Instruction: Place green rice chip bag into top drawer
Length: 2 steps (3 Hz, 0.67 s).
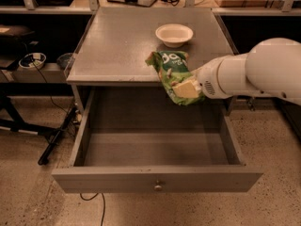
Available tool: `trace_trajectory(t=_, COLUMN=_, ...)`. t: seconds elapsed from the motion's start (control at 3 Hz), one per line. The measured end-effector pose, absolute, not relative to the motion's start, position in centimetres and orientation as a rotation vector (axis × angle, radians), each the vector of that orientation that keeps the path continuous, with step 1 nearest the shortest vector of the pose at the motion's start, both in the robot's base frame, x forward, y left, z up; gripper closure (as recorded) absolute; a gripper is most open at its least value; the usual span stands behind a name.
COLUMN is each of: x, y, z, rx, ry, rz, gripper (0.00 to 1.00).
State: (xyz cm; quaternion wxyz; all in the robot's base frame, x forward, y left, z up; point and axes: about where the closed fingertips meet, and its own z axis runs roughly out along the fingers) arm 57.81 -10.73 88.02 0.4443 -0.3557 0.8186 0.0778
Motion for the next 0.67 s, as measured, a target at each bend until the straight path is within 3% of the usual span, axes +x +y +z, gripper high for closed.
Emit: trace_trajectory(t=0.67, x=55.9, y=-9.2, z=87.3, rx=-1.062, ry=1.979, rz=0.417, gripper=1.00)
